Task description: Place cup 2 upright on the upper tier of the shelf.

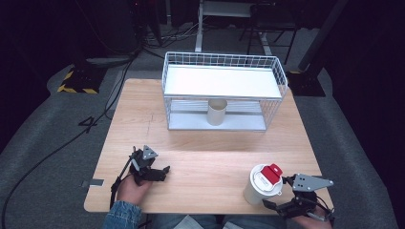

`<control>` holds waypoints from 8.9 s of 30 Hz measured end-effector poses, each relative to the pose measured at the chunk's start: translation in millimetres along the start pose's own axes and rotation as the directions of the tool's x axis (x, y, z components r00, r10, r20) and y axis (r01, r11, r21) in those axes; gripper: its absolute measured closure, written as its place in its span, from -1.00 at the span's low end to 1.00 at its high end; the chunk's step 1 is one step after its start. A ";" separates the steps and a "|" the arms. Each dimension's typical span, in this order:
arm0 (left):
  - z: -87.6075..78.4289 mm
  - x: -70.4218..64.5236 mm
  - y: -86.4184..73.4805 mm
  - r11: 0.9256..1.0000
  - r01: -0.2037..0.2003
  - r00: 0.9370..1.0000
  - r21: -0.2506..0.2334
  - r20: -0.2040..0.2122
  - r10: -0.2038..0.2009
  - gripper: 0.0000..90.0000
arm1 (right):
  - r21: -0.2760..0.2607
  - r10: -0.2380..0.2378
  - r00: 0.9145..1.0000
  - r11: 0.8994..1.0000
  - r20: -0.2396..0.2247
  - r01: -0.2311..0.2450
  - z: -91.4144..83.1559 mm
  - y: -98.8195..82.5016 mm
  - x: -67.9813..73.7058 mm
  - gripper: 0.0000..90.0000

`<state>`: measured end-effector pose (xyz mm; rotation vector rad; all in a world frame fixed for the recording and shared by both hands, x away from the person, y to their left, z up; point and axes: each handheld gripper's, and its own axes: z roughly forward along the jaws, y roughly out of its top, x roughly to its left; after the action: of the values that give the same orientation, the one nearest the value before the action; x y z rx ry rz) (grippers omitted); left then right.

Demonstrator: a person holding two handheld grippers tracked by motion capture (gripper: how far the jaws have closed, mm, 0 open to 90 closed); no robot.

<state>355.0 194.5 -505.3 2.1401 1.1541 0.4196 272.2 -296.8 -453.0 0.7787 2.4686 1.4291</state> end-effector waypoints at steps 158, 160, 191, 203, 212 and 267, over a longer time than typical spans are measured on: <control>0.2 0.9 -0.1 1.000 0.025 1.000 0.001 -0.018 -0.025 -0.84 | -0.210 -0.026 0.981 0.975 0.192 0.067 42.7 269.8 -94.5 -0.73; 0.3 0.9 0.1 1.000 0.026 0.999 0.003 -0.019 -0.026 -0.84 | -0.213 -0.019 0.981 0.975 0.195 0.061 44.6 273.6 -97.9 -0.73; 0.6 1.5 0.5 1.000 0.025 1.000 0.004 -0.018 -0.025 -0.85 | -0.212 0.087 0.951 0.977 0.297 -0.023 107.5 301.4 -153.5 -0.73; 0.6 1.5 0.5 1.000 0.023 1.000 0.004 -0.019 -0.023 -0.86 | -0.220 0.110 0.951 0.974 0.290 -0.045 120.1 298.7 -160.1 -0.73; 0.6 1.4 0.5 1.000 0.025 1.000 0.004 -0.018 -0.025 -0.86 | -0.229 0.116 0.954 0.972 0.275 -0.053 119.3 296.7 -162.9 -0.73; 0.8 1.6 1.0 1.000 0.023 1.000 0.008 -0.013 -0.022 -0.86 | -0.237 0.009 0.974 0.970 0.225 0.046 34.5 256.3 -123.0 -1.00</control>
<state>356.9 195.1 -505.2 2.1320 1.1876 0.4197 479.2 -233.1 -265.6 0.8126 2.0826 1.5064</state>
